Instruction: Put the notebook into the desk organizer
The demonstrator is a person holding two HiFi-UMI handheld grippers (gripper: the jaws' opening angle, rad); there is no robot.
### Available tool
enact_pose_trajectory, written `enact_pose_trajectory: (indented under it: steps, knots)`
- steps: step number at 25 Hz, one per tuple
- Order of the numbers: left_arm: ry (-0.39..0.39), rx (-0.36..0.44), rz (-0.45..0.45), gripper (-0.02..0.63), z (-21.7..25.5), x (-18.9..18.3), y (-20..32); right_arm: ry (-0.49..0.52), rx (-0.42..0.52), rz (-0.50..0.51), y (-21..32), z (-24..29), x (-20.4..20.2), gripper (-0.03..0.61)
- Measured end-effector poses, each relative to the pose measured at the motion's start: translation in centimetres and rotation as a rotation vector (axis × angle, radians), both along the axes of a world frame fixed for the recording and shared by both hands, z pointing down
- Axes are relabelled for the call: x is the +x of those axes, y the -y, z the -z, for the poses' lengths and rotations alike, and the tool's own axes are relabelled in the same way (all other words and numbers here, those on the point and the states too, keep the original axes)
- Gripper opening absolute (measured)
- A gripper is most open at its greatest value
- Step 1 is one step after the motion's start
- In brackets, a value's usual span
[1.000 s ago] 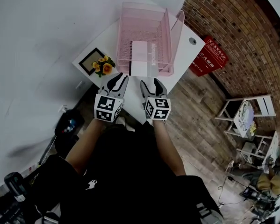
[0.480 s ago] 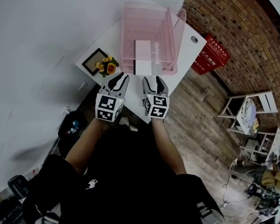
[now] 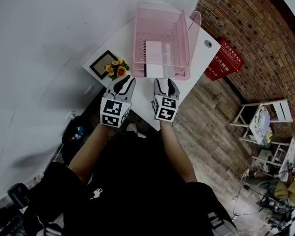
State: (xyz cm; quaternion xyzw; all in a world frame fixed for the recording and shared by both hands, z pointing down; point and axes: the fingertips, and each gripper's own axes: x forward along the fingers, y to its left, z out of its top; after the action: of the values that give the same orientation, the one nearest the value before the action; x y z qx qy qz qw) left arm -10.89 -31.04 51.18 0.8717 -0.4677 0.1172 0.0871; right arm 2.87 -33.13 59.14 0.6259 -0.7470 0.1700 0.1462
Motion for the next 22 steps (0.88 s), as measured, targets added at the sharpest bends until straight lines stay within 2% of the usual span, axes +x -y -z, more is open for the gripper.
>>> enact_pose_trajectory:
  steps: [22]
  knots:
    - [0.002, 0.008, 0.045, 0.067, 0.3, -1.8, 1.3, 0.023, -0.008, -0.003, 2.8, 0.5, -1.5, 0.216]
